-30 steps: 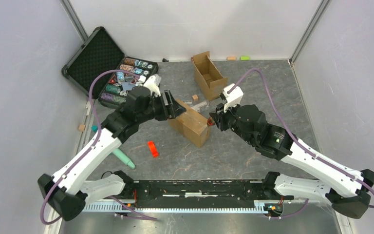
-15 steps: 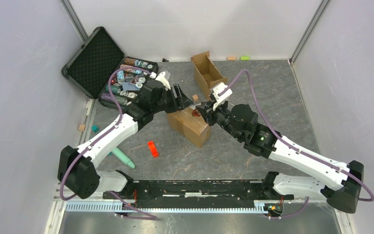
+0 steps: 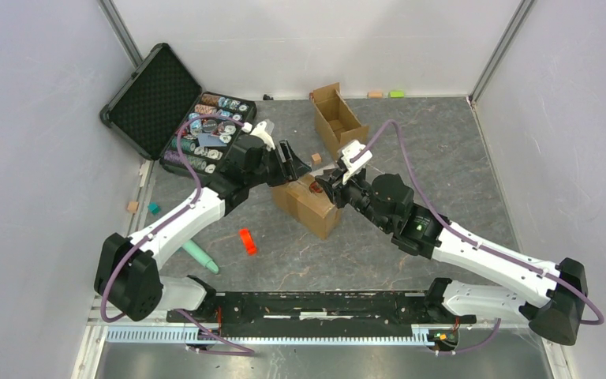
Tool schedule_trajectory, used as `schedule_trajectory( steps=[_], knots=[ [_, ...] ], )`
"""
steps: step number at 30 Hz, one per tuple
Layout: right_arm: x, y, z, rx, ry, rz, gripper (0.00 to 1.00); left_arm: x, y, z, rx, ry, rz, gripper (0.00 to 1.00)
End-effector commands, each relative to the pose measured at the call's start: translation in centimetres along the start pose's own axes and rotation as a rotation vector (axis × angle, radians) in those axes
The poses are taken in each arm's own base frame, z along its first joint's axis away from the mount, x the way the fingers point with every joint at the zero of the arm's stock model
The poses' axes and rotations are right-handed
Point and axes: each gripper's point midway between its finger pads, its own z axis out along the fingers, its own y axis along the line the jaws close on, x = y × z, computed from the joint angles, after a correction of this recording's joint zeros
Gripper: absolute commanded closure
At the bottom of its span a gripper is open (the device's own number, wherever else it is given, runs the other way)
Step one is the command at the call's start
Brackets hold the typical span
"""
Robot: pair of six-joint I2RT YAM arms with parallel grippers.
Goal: Unpack the express box
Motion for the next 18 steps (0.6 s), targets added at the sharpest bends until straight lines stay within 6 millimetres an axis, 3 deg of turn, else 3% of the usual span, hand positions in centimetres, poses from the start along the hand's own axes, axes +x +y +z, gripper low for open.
schedule_trajectory(
  steps=[1, 11, 18],
  knots=[
    [-1.0, 0.1, 0.1, -0.008, -0.051, 0.012, 1.0, 0.7, 0.7, 0.3, -0.006, 0.016, -0.032, 0.29],
    [0.1, -0.7, -0.1, 0.021, -0.037, -0.003, 1.0, 1.4, 1.6, 0.2, -0.017, 0.025, -0.034, 0.29],
    [-1.8, -1.1, -0.9, 0.031, -0.107, 0.011, 1.0, 1.8, 2.0, 0.1, -0.021, 0.031, -0.034, 0.29]
  ],
)
